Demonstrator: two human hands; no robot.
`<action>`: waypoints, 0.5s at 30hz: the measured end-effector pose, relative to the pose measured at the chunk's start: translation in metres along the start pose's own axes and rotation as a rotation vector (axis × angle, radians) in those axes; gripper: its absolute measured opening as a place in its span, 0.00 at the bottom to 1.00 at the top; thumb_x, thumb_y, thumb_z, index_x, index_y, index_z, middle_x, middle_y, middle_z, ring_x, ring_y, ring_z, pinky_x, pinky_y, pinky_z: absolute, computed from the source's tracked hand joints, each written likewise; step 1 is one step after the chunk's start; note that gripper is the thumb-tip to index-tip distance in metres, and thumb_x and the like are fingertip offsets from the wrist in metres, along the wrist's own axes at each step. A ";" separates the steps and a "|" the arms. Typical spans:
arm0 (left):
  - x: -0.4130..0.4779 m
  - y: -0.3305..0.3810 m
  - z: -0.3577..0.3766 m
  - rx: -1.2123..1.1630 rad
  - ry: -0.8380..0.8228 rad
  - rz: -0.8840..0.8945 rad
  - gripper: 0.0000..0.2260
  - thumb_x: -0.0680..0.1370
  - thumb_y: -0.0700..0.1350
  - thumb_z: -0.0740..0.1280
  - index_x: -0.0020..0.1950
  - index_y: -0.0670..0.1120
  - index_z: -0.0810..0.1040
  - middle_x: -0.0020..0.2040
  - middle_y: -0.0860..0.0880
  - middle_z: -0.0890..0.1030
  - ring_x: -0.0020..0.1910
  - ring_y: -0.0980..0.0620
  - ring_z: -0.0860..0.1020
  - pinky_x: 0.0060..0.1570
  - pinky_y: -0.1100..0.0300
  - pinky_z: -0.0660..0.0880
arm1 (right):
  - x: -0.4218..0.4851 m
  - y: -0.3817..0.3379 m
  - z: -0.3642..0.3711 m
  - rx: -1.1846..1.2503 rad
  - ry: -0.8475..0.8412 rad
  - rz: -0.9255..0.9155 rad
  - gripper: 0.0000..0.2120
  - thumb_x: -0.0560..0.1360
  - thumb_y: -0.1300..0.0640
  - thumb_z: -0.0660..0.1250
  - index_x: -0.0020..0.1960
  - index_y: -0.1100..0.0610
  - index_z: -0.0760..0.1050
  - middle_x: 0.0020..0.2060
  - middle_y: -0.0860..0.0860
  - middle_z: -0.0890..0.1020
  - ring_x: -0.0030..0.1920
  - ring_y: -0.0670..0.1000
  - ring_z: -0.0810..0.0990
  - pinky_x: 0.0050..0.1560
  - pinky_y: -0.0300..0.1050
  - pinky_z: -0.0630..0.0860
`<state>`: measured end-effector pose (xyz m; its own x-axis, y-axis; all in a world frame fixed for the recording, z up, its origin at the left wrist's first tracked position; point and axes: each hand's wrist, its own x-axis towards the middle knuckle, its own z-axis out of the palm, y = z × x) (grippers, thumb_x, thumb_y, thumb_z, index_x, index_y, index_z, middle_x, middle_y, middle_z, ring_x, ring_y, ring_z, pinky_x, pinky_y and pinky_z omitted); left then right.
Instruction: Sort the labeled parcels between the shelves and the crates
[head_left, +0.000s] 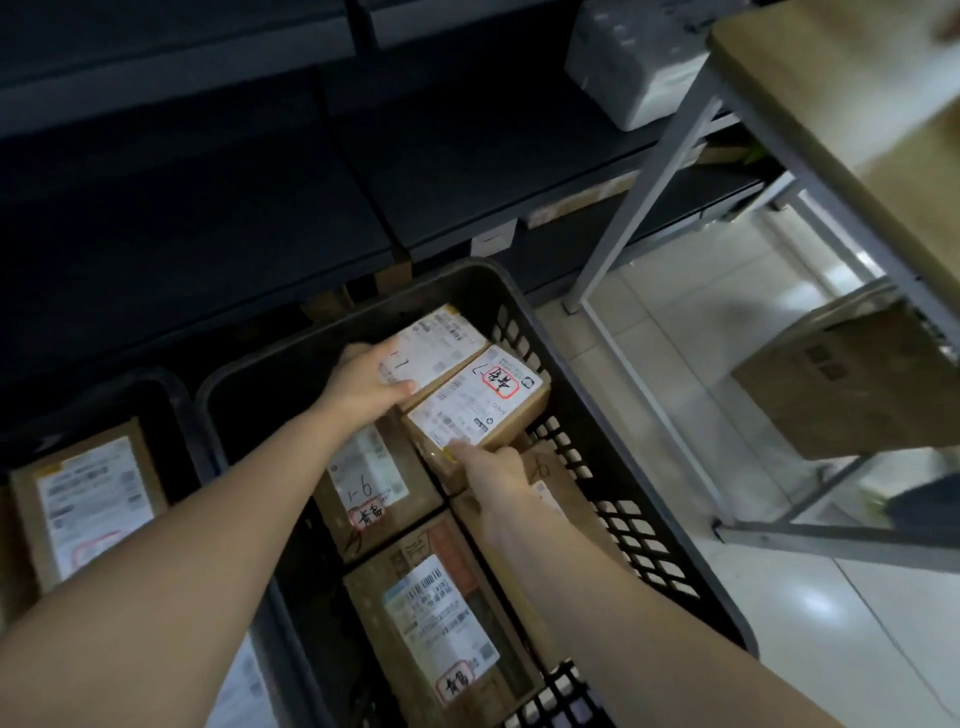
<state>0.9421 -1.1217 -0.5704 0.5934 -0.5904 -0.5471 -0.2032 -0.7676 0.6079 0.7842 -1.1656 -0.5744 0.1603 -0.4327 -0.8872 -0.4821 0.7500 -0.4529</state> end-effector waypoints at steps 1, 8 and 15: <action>0.001 0.003 0.004 0.032 -0.010 0.028 0.31 0.76 0.44 0.68 0.76 0.46 0.60 0.75 0.42 0.56 0.73 0.45 0.60 0.72 0.58 0.55 | -0.004 -0.001 0.006 -0.026 0.008 0.006 0.22 0.69 0.51 0.73 0.57 0.58 0.70 0.57 0.56 0.77 0.53 0.56 0.78 0.56 0.51 0.77; -0.019 -0.010 0.040 -0.293 0.091 -0.088 0.46 0.74 0.42 0.71 0.76 0.57 0.38 0.77 0.47 0.37 0.77 0.45 0.47 0.72 0.47 0.55 | 0.016 -0.004 0.000 -0.048 -0.006 -0.051 0.22 0.77 0.60 0.67 0.69 0.60 0.65 0.58 0.56 0.76 0.56 0.55 0.77 0.46 0.46 0.78; 0.003 0.000 0.050 -0.527 -0.004 -0.127 0.39 0.80 0.42 0.62 0.73 0.66 0.36 0.75 0.50 0.62 0.70 0.42 0.66 0.64 0.36 0.68 | 0.033 -0.012 0.003 -0.054 0.047 -0.133 0.35 0.72 0.56 0.68 0.75 0.53 0.57 0.64 0.58 0.73 0.61 0.58 0.77 0.60 0.58 0.77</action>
<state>0.9051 -1.1361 -0.6005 0.5849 -0.5030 -0.6363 0.2887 -0.6040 0.7429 0.7979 -1.1868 -0.5982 0.1857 -0.5505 -0.8139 -0.5052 0.6570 -0.5596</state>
